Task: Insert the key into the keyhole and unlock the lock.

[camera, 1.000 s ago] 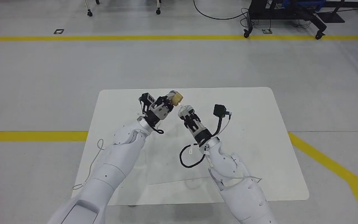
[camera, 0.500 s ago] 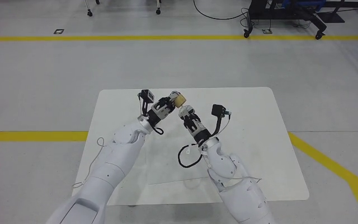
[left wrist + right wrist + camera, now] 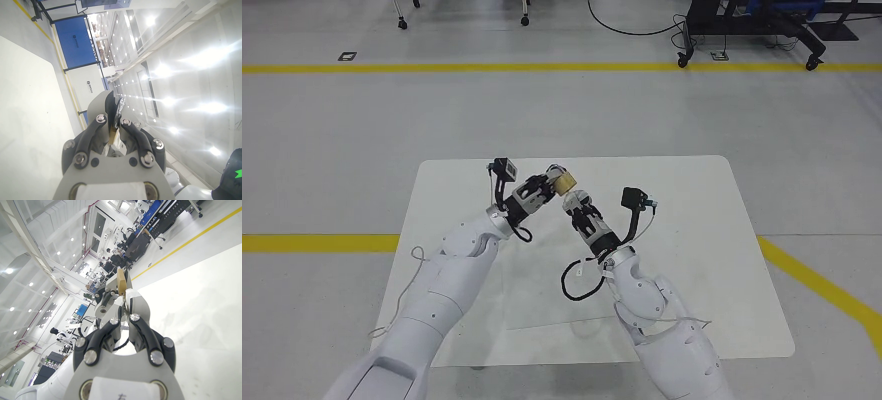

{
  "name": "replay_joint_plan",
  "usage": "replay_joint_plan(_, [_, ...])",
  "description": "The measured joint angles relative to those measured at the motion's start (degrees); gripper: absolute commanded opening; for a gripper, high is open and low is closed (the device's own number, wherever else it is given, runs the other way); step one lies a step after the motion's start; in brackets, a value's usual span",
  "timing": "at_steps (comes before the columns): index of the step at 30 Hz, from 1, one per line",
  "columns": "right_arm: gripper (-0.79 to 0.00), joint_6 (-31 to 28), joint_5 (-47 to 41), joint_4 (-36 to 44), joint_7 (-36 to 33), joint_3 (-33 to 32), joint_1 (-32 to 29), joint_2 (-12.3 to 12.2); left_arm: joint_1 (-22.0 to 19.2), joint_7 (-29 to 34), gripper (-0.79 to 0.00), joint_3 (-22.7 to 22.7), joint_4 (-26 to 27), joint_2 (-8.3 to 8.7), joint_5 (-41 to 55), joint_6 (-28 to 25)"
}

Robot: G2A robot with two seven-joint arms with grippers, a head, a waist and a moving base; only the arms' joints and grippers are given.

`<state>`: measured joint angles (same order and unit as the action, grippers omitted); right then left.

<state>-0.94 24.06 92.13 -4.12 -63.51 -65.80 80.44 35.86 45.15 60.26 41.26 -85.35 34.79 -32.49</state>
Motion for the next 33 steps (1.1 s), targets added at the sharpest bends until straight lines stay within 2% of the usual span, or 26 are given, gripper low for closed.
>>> replay_joint_plan(10, [-0.785,-0.02,-0.2,0.51,-0.93,-0.32,-0.22,0.17,0.61,1.02,-0.785,0.8,0.63,-0.21,1.63,2.47])
replay_joint_plan(11, [-0.763,-0.02,-0.25,0.59,-0.98,-0.38,-0.26,0.19,0.65,1.07,-0.785,0.87,0.64,-0.23,1.73,2.57])
replay_joint_plan(14, [-0.573,0.03,-0.75,0.8,-0.95,-0.64,-0.42,0.25,0.71,1.12,-0.785,1.06,0.65,-0.3,1.88,2.89])
replay_joint_plan(16, [-0.533,0.03,-0.94,1.02,-0.88,-0.84,-0.54,0.28,0.72,0.98,-0.785,1.22,0.54,-0.36,2.08,3.28])
replay_joint_plan(25, [-0.606,-0.22,-1.84,1.74,-0.81,-1.95,-1.59,0.32,0.64,0.06,-0.785,1.71,-0.13,-0.63,2.21,4.08])
replay_joint_plan(29, [-0.677,-0.2,-1.85,2.09,-0.94,-2.41,-2.05,0.29,0.62,0.23,-0.785,1.89,-0.21,-0.73,2.23,4.18])
replay_joint_plan(31, [-0.785,-0.29,-1.94,2.33,-1.06,-2.61,-2.31,0.28,0.59,0.24,-0.785,1.98,-0.28,-0.79,2.19,4.13])
replay_joint_plan(33, [-0.785,-0.42,-1.97,2.5,-1.24,-2.74,-2.51,0.28,0.53,0.27,-0.785,2.02,-0.36,-0.84,2.03,4.14])
